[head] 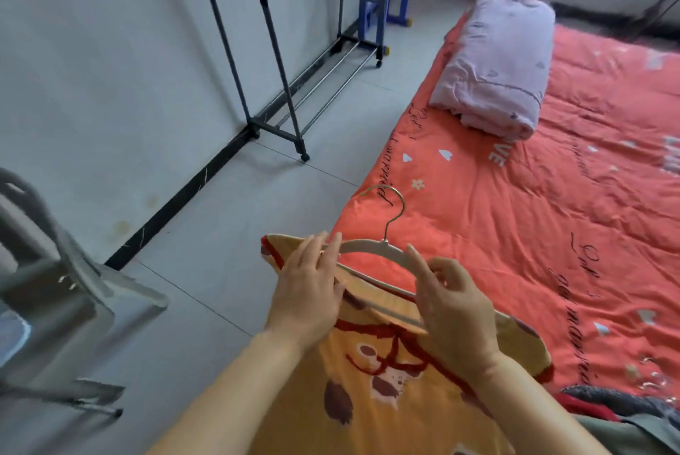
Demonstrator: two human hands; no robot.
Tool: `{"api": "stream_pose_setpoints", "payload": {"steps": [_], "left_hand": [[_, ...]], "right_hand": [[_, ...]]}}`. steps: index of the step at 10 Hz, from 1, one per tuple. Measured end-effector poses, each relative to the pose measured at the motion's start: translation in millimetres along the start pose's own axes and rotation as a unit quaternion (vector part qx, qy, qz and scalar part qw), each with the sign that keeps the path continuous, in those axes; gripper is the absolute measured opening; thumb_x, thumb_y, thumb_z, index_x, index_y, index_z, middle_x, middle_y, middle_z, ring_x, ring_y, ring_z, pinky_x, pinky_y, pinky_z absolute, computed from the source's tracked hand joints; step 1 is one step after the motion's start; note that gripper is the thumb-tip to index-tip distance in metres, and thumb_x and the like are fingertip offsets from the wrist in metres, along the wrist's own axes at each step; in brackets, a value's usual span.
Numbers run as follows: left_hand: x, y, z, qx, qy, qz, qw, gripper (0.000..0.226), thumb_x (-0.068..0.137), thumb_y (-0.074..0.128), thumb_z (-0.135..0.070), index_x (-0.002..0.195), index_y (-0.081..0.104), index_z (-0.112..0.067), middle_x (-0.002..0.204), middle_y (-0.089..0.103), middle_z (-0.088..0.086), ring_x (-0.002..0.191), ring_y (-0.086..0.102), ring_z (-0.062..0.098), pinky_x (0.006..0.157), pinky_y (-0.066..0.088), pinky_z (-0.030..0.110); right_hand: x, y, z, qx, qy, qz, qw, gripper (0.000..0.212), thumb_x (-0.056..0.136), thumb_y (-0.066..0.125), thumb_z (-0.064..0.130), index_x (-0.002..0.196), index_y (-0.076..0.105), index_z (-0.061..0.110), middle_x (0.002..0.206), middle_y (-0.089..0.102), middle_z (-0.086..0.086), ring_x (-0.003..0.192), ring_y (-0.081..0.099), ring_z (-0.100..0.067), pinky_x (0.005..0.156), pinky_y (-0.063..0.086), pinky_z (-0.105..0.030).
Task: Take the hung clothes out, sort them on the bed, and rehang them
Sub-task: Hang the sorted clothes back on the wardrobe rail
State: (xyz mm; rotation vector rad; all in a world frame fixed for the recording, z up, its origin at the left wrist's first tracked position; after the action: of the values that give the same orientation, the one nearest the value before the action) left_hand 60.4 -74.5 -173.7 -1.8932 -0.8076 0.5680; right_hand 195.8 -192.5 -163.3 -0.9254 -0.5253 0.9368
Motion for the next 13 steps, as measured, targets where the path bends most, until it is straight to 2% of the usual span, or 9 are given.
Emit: {"api": "stream_pose_setpoints", "payload": {"steps": [1,2,3,5,6,8,11,12,13], "left_hand": [[-54.1,-61.7,12.1,-0.005,0.012,-0.084,0.996,0.065,0.095,0.049,-0.031,0.149,0.014,-0.018,0.151,0.029,0.005,0.142,0.020,0.022,0.113,0.005,0.031],[-121.9,-121.7,43.9,0.003,0.039,-0.188,0.981,0.076,0.078,0.073,-0.021,0.141,0.031,-0.013,0.120,0.060,0.009,0.117,0.054,0.030,0.104,0.026,0.046],[-203.5,-185.2,83.9,0.027,0.004,-0.274,0.961,0.076,0.077,0.073,-0.018,0.141,0.031,-0.019,0.109,0.061,0.002,0.108,0.054,0.021,0.102,0.028,0.049],[-399.7,-286.5,154.8,0.106,-0.063,-0.416,0.901,0.077,0.076,0.072,-0.017,0.140,0.031,-0.029,0.090,0.064,-0.005,0.090,0.064,0.016,0.100,0.035,0.054],[-500.3,-324.7,189.2,0.132,-0.114,-0.458,0.871,0.080,0.073,0.076,-0.017,0.139,0.033,-0.029,0.081,0.065,-0.009,0.078,0.064,0.011,0.096,0.042,0.050],[-680.9,-380.7,243.2,0.200,-0.262,-0.485,0.810,0.081,0.084,0.068,-0.017,0.146,0.018,-0.033,0.086,0.061,-0.008,0.083,0.061,0.011,0.097,0.044,0.042],[-906.4,-441.3,315.2,0.289,-0.396,-0.534,0.688,0.082,0.073,0.076,-0.007,0.140,0.032,-0.024,0.083,0.064,-0.008,0.076,0.061,0.013,0.086,0.051,0.042],[-971.3,-456.6,339.2,0.313,-0.448,-0.520,0.657,0.084,0.071,0.079,-0.008,0.139,0.033,-0.024,0.081,0.063,-0.010,0.073,0.058,0.009,0.075,0.054,0.032],[-1028.5,-480.3,348.8,0.322,-0.538,-0.488,0.607,0.079,0.081,0.072,-0.021,0.145,0.026,-0.030,0.094,0.062,-0.012,0.084,0.054,0.005,0.081,0.048,0.022]], "right_hand": [[-32.6,-15.5,76.7,-0.091,-0.123,-0.060,0.986,0.060,0.068,0.076,0.014,0.121,0.052,0.029,0.096,0.048,0.008,0.075,0.056,-0.012,0.052,0.050,-0.025],[-68.1,-29.6,158.0,-0.052,-0.200,-0.076,0.975,0.068,0.062,0.081,0.012,0.119,0.049,0.030,0.094,0.047,0.009,0.070,0.057,-0.012,0.050,0.051,-0.026],[-118.3,-41.6,246.4,-0.021,-0.309,-0.117,0.944,0.080,0.059,0.083,0.001,0.125,0.047,0.028,0.090,0.051,0.004,0.063,0.057,-0.014,0.042,0.052,-0.029],[-239.3,-34.3,415.3,-0.008,-0.451,-0.112,0.886,0.074,0.063,0.082,0.012,0.124,0.049,0.038,0.080,0.053,0.011,0.049,0.040,0.001,0.036,0.029,-0.006],[-308.6,-22.2,494.3,0.008,-0.545,-0.123,0.829,0.073,0.055,0.086,0.005,0.119,0.062,0.031,0.081,0.057,0.007,0.054,0.050,-0.002,0.036,0.039,-0.013],[-425.5,19.2,633.0,0.079,-0.661,-0.119,0.737,0.064,0.055,0.085,-0.001,0.113,0.069,0.023,0.083,0.062,0.002,0.060,0.059,-0.009,0.039,0.046,-0.019],[-579.8,102.2,814.9,0.215,-0.769,-0.040,0.600,0.063,0.056,0.085,0.000,0.112,0.069,0.024,0.081,0.062,0.002,0.049,0.051,-0.008,0.038,0.034,-0.013],[-629.2,131.1,870.8,0.255,-0.798,-0.010,0.546,0.063,0.054,0.085,0.000,0.111,0.070,0.024,0.080,0.061,0.003,0.051,0.039,-0.002,0.040,0.031,-0.010],[-680.1,155.1,923.8,0.294,-0.817,0.019,0.495,0.068,0.051,0.085,-0.002,0.110,0.069,0.027,0.080,0.060,0.002,0.051,0.051,-0.008,0.044,0.024,-0.008]]}}
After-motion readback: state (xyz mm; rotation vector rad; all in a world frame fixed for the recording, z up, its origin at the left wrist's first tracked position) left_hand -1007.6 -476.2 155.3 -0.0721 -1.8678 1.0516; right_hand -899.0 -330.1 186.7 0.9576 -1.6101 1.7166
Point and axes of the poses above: each hand's wrist, its own x-axis towards the middle knuckle, its own y-axis out of the palm, z = x × y, the point moved 6 cm from there along x, towards the middle knuckle
